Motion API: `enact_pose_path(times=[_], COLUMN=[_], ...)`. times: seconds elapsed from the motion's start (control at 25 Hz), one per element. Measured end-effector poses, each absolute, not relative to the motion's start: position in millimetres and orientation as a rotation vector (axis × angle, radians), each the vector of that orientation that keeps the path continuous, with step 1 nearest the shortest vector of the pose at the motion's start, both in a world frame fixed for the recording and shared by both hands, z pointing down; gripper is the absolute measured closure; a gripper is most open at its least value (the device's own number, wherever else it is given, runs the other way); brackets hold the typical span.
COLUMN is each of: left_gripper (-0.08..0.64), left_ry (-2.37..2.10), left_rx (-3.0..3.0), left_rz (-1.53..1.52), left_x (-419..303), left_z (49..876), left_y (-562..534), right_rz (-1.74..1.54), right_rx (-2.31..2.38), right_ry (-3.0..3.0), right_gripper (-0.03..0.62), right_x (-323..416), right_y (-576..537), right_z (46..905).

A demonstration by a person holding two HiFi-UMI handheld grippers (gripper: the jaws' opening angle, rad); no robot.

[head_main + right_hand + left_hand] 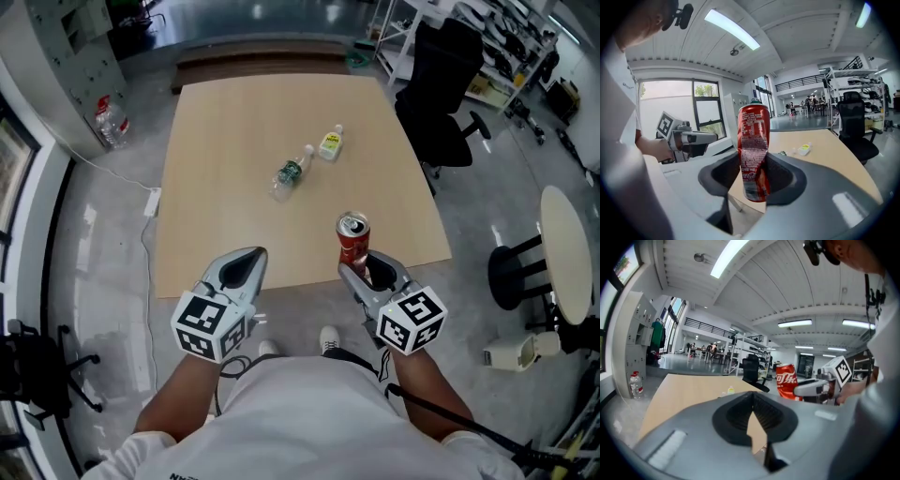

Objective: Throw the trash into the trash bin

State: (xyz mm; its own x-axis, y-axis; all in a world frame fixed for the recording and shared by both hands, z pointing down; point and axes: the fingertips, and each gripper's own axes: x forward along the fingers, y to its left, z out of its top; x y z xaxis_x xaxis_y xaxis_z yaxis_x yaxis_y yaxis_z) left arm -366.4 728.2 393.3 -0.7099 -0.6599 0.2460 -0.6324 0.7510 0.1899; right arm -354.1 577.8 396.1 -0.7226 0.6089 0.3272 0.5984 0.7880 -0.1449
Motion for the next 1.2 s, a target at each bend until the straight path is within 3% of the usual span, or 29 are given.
enact_pose_path(times=[0.44, 1.2], left_gripper=[0.552, 0.552], left_ry=[-2.551, -2.4], left_rx=[1.249, 1.529], left_rz=[-0.09, -0.054], left_x=[-354, -326], left_z=[391, 391], left_y=[707, 609], right_rz=[0.211, 0.233], right_rx=[-0.724, -0.457], right_ry=[-2.725, -2.838], right_gripper=[0.43, 0.431], right_x=[-309, -259], right_y=[570, 494], right_z=[371, 357])
